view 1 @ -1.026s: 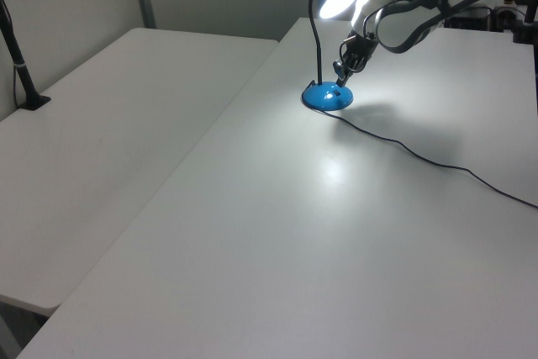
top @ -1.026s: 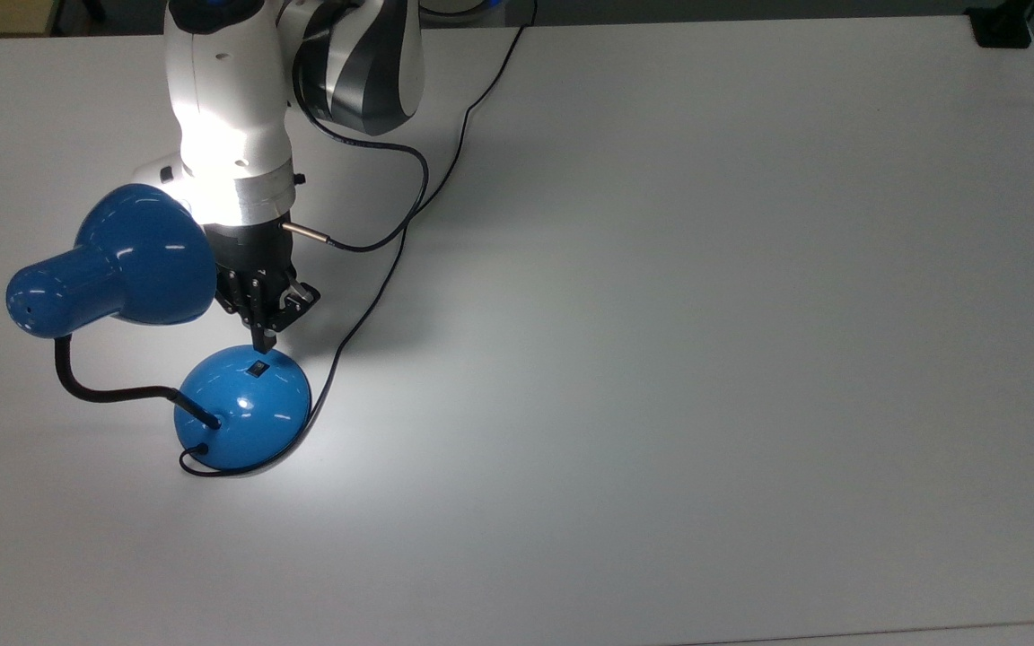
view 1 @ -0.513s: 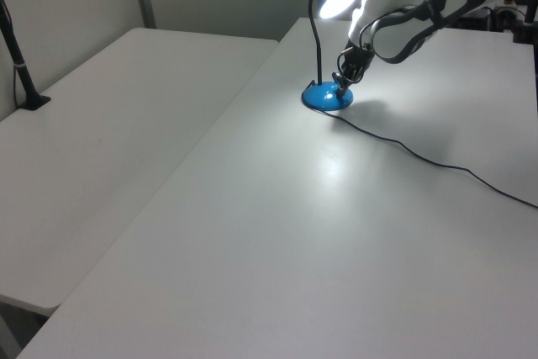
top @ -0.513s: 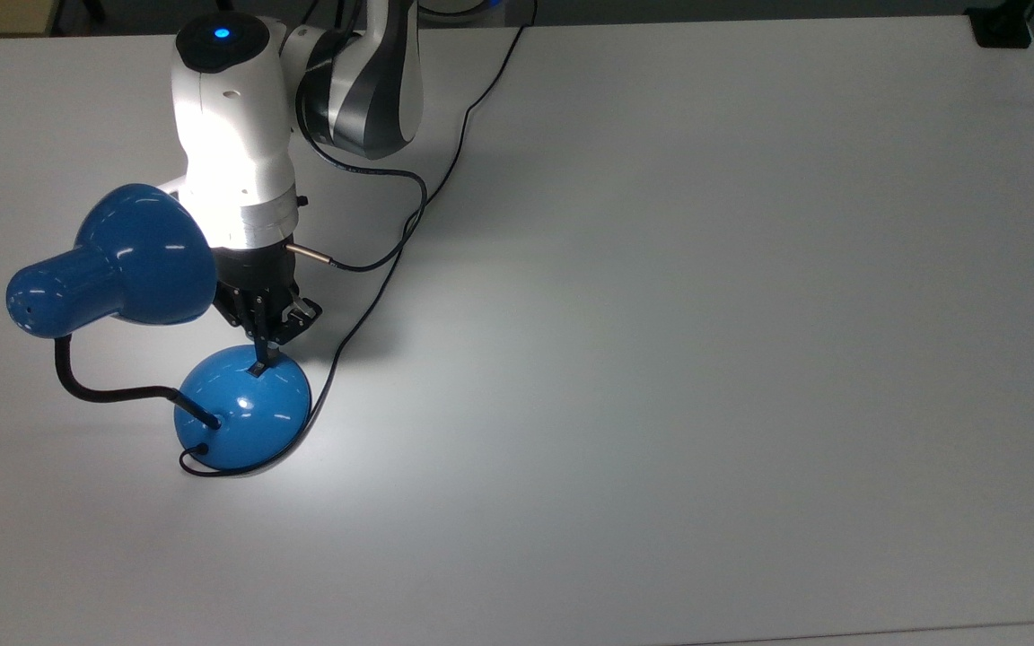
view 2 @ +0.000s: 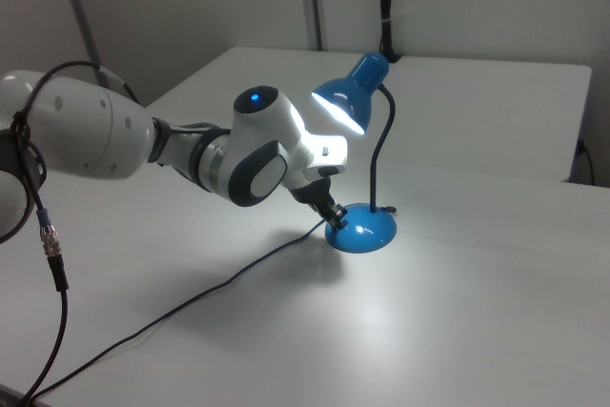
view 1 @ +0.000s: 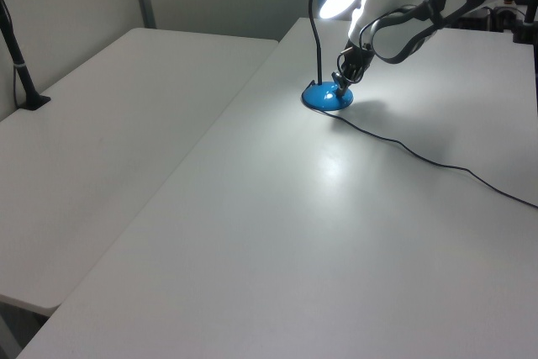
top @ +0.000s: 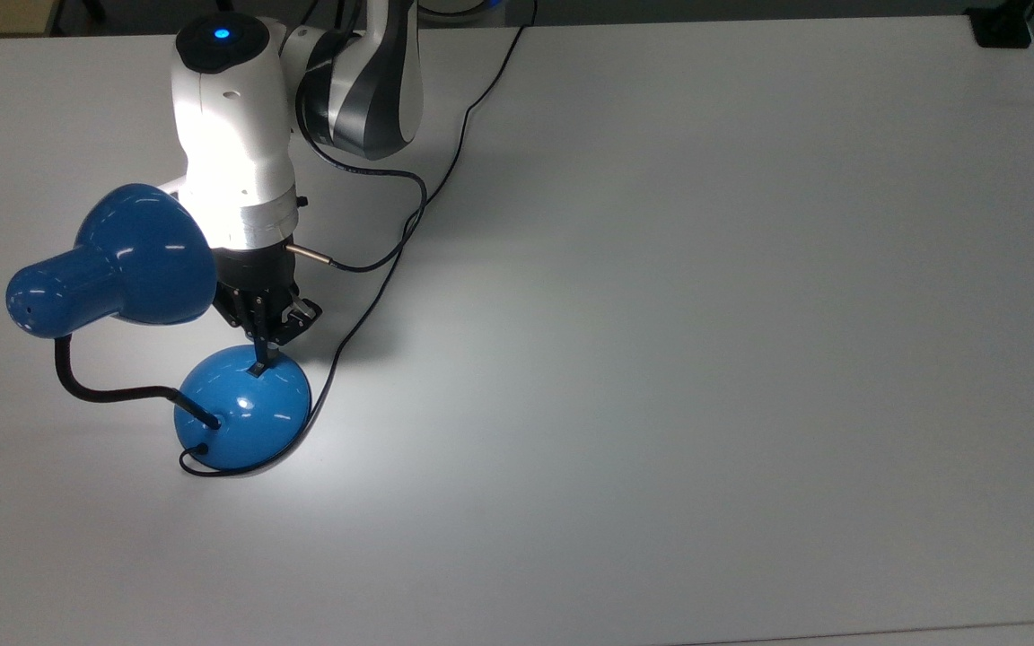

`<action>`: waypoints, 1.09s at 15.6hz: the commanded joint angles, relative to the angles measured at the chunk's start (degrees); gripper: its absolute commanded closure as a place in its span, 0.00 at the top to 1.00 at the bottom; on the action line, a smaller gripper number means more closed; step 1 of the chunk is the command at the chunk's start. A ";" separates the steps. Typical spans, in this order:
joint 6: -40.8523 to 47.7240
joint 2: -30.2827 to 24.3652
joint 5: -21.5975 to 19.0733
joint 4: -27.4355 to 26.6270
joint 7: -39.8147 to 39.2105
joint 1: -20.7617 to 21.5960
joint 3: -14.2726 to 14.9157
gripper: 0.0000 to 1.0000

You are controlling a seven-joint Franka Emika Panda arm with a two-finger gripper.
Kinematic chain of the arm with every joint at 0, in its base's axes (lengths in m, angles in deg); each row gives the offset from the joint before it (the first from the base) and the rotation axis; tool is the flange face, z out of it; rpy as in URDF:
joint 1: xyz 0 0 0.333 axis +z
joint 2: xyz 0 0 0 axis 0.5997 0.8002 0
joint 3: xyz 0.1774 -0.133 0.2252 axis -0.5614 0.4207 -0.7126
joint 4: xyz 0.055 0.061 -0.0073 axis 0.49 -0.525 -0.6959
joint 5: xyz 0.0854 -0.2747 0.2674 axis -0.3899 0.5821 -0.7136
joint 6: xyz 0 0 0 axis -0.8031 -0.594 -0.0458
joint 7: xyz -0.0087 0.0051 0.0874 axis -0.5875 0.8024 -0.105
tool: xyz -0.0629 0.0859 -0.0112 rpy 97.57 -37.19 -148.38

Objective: Turn off the lamp
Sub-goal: 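Press the switch on the lamp base with the gripper fingertips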

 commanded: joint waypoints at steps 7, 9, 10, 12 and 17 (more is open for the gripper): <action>-0.83 2.70 4.22 2.70 4.32 0.16 0.27 0.00; -0.83 3.14 5.09 2.35 4.32 0.24 0.27 0.00; -0.83 3.14 5.62 1.91 4.32 0.24 0.27 0.00; -0.83 3.14 6.59 0.86 4.32 0.24 0.27 0.00; -0.48 2.01 6.94 0.24 4.32 0.16 0.18 0.00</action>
